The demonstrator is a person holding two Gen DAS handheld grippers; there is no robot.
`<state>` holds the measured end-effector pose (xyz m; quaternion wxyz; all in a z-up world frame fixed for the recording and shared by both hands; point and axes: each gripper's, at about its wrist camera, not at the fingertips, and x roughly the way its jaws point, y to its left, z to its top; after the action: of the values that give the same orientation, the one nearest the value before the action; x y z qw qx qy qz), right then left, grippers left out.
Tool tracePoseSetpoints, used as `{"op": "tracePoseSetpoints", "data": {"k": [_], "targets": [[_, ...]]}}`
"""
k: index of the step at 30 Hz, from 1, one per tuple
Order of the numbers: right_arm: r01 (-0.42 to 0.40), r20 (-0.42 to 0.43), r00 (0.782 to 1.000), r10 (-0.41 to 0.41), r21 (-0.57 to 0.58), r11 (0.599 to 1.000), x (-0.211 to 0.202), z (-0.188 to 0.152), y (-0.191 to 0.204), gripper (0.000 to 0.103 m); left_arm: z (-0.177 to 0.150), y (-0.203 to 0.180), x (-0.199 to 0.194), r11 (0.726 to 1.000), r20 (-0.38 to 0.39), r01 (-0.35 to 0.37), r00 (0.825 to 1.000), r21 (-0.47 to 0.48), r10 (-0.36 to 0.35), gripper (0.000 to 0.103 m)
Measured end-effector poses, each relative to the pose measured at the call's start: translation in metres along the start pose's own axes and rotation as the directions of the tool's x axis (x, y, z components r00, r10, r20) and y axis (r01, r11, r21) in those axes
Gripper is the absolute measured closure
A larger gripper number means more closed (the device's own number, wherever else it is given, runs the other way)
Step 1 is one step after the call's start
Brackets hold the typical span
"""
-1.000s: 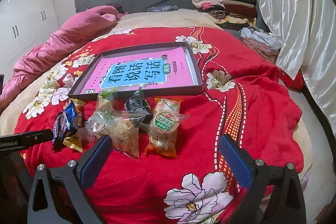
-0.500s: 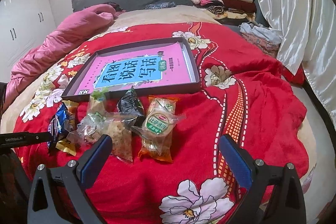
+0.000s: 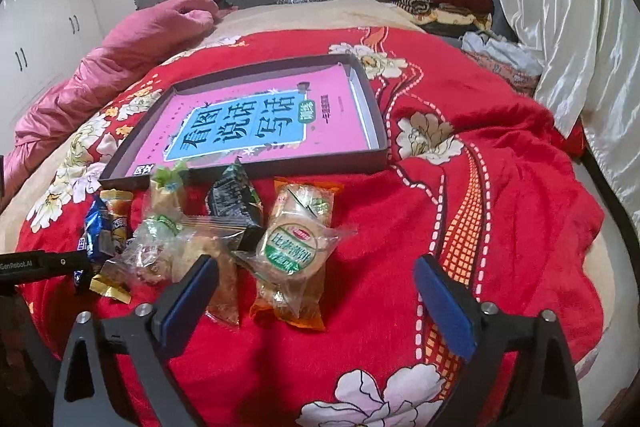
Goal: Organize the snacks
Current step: 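Lower the left gripper onto the Snickers bar and close it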
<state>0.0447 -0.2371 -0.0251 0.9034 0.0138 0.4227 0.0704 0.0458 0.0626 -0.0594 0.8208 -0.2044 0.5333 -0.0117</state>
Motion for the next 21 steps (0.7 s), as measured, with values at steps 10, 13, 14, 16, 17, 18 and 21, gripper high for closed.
{"op": "tracePoseSetpoints", "data": {"k": [10,13,14,16,17,18,21], "targets": [[-0.018,-0.018,1.0,0.017,-0.083,0.996,0.017,0.006,0.003,0.039,0.006,-0.001,0.003,1.0,0.015,0.002,1.0,0.005,-0.002,0.066],[-0.051,-0.016,0.999,0.05,-0.07,0.996,0.018,0.008,-0.001,0.043,0.007,-0.001,0.003,1.0,0.016,0.007,1.0,0.013,-0.007,0.068],[-0.058,-0.015,0.998,0.057,-0.063,0.996,0.017,0.009,-0.003,0.044,0.007,0.0,0.002,1.0,0.017,0.011,1.0,0.012,-0.011,0.069],[-0.071,-0.006,0.997,0.071,-0.053,0.996,0.015,0.009,-0.006,0.046,0.007,0.0,0.001,1.0,0.017,0.02,1.0,0.012,-0.02,0.069],[-0.072,0.0,0.997,0.072,-0.05,0.996,0.014,0.01,-0.007,0.046,0.006,0.001,0.0,1.0,0.017,0.025,1.0,0.008,-0.026,0.07],[-0.07,0.006,0.997,0.071,-0.048,0.996,0.012,0.011,-0.008,0.046,0.006,0.002,-0.002,0.999,0.018,0.033,0.999,0.004,-0.033,0.072],[-0.083,0.027,0.996,0.084,-0.038,0.996,0.007,0.014,-0.011,0.046,0.005,0.005,-0.011,0.998,0.032,0.056,0.998,-0.01,-0.056,0.074]]}}
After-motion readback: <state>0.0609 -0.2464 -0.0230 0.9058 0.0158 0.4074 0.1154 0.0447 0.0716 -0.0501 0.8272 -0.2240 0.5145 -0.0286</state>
